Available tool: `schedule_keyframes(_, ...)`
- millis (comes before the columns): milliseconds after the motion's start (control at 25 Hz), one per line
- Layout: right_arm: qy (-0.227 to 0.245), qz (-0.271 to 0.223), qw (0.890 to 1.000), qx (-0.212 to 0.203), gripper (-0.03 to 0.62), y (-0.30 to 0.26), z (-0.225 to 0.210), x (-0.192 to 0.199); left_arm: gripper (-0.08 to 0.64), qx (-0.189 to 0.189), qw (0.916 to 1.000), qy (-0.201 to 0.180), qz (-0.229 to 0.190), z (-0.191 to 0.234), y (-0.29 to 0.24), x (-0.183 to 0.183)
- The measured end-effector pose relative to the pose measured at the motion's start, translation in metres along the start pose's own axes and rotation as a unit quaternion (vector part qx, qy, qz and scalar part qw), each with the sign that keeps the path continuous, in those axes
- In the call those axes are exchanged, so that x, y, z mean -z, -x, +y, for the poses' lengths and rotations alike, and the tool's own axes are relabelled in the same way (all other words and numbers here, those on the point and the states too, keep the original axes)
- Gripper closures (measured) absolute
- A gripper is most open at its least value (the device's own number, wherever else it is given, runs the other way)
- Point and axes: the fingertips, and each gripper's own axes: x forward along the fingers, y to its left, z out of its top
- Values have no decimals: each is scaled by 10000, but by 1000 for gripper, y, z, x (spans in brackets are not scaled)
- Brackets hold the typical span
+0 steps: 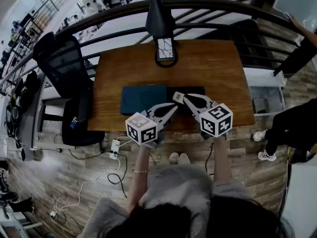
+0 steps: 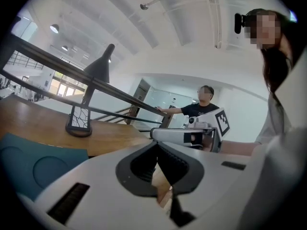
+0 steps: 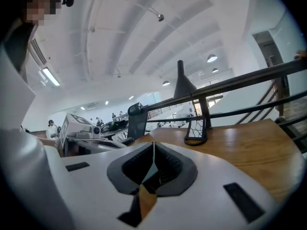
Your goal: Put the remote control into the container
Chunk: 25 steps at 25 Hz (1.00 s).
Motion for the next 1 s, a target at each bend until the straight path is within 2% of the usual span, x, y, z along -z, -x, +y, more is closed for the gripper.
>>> schedule_keyframes(520,467,-427,9979,-119,563,21,32,-37,557,80,9984,-457,-329,-27,21,-33)
schedule_keyframes(1000,539,-490,9972,-176,563,22,43,-34,557,125,9976,-599,-325,-32,28,-38)
